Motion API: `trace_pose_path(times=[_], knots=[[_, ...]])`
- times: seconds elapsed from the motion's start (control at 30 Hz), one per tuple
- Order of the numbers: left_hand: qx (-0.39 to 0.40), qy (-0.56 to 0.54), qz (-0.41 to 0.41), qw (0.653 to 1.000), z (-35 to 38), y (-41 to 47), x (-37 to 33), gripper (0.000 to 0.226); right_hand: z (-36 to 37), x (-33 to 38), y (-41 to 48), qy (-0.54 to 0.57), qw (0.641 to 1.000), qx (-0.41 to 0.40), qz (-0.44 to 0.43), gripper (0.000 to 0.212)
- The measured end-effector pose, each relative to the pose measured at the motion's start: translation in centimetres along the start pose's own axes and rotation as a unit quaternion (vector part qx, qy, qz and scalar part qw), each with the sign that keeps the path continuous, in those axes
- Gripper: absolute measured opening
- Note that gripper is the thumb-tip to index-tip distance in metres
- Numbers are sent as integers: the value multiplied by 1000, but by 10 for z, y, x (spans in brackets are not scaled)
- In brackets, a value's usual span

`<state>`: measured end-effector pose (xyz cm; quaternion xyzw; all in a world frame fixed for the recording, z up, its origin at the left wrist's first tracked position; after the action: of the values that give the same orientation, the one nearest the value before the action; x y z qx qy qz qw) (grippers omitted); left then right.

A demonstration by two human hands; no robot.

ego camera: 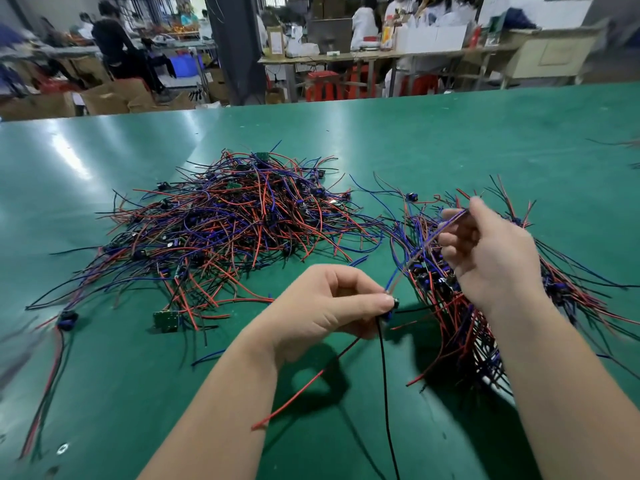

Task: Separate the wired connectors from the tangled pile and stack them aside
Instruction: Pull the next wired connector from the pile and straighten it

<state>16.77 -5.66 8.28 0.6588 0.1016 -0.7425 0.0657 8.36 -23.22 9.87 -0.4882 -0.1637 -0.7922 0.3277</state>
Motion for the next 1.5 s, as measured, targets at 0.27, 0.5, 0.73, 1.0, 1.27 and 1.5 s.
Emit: trace_pose_path(times=[0.27, 0.5, 0.73, 1.0, 1.27, 1.5], knots=[[-77, -347, 108, 928, -12, -2, -19, 25, 36, -31, -16, -195, 946, 258, 25, 27], [-178, -419, 84, 886, -9, 7, -5, 27, 59, -38, -34, -157, 937, 296, -96, 47], [-159, -401, 61, 900, 4, 10, 0, 14, 63, -37, -39, -75, 954, 268, -112, 19], [-71, -231, 116, 963, 10, 11, -3, 23, 56, -24, -31, 134, 948, 281, 69, 12], [-132, -82, 56, 986, 2, 8, 1, 24, 39, -28, -22, -123, 951, 269, 89, 13], [-76, -24, -68, 994, 9, 8, 18, 13, 19, -15, -8, -85, 975, 195, 68, 16]])
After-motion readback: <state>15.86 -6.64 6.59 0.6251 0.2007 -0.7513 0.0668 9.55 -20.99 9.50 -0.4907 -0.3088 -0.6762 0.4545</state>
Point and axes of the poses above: each hand's wrist, its own y-axis towards the middle knuckle, its own z-axis out of the palm, x = y × z, the point moved 4 cm from there along y, towards the middle knuckle, and after that the axes turned 10 degrees about x, right-handed, at the moved point
